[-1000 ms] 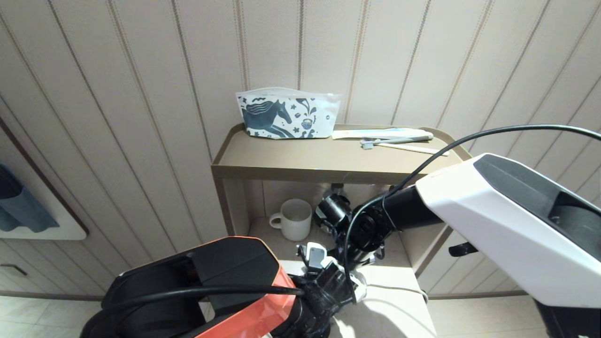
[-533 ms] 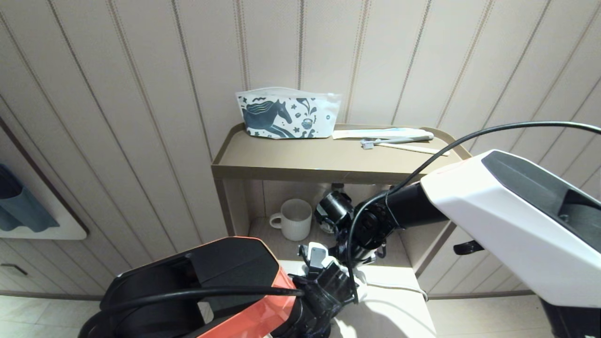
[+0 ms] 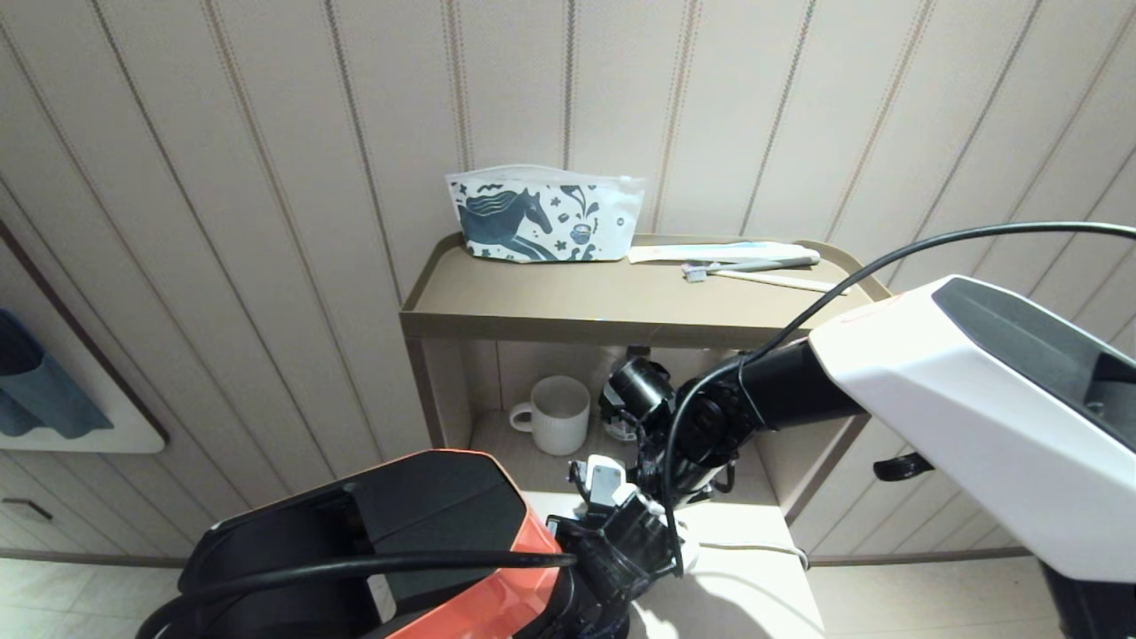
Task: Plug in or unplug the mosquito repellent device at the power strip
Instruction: Hold the socket with your left hand and unplug it with your right hand
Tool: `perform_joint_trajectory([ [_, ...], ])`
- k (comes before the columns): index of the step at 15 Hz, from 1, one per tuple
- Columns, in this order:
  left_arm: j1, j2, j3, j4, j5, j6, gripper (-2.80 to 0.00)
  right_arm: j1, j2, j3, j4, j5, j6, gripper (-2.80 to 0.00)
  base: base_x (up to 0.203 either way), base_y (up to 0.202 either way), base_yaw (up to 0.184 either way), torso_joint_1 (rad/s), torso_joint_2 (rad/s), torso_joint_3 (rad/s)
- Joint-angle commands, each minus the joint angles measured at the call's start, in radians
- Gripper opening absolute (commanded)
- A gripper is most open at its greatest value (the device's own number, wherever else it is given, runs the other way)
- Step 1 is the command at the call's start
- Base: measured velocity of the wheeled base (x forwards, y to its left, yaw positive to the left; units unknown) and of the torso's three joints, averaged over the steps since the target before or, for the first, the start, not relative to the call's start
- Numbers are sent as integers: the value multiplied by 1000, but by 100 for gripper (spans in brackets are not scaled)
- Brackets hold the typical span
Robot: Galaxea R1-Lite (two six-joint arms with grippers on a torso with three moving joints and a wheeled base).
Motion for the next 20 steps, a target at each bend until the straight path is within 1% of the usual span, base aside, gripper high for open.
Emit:
perform_joint_trajectory([
  [1,1,6,0,0,2,-4,-280,-1,-19,2,16,8,4,-280,0,0,0,0,0,0],
  [7,1,3,10,-9,13,-9,-280,-14,-27,17,25,-6,5,-280,0,0,0,0,0,0],
  [10,7,-70,51,-10,30,-10,-280,-15,-48,39,22,-8,3,-280,0,0,0,0,0,0],
  [13,17,-126,122,-11,75,-9,-280,-15,-71,69,19,-9,-1,-280,0,0,0,0,0,0],
  [14,29,-131,159,-22,82,-10,-280,-21,-74,75,20,-9,-1,-280,0,0,0,0,0,0],
  [17,71,-164,305,-153,89,4,-280,-37,-106,115,17,-9,-2,-280,0,0,0,0,0,0],
  [19,96,-261,415,-227,91,23,-280,-37,-147,150,16,-9,-3,-280,0,0,0,0,0,0],
  [20,117,-314,487,-262,91,36,-280,-36,-169,169,16,-9,-4,-280,0,0,0,0,0,0],
])
